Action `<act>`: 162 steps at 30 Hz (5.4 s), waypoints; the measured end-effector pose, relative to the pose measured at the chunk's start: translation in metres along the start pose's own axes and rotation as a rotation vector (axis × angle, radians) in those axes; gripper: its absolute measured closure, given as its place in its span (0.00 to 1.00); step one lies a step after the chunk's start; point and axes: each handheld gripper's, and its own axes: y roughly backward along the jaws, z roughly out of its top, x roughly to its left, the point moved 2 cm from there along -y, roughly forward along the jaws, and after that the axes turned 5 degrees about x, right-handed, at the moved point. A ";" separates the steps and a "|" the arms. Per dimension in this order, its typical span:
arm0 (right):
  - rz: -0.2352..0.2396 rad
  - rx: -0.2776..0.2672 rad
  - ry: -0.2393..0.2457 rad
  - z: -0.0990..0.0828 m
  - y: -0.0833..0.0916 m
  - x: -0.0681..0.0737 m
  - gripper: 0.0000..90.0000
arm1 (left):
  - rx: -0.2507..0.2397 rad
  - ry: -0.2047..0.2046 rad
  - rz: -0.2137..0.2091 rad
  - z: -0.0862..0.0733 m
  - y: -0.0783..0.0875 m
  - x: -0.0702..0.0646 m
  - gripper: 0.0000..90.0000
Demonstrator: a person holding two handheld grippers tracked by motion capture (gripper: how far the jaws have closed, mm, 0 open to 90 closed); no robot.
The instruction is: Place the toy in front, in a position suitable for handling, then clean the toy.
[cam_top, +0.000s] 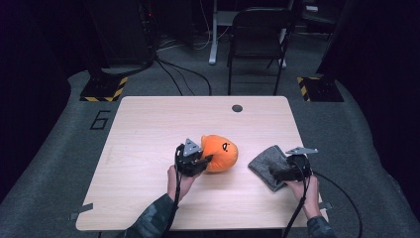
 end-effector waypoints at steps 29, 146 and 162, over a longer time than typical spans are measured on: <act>0.001 -0.011 0.000 0.002 0.002 -0.001 0.07 | -0.063 -0.054 -0.084 -0.009 0.034 0.051 0.17; 0.090 -0.007 0.173 0.078 -0.023 0.116 0.84 | 0.038 -0.198 -0.149 -0.026 -0.008 0.014 0.79; 0.075 0.134 0.104 0.063 -0.045 0.076 0.83 | 0.030 -0.200 -0.149 -0.026 -0.009 0.016 0.78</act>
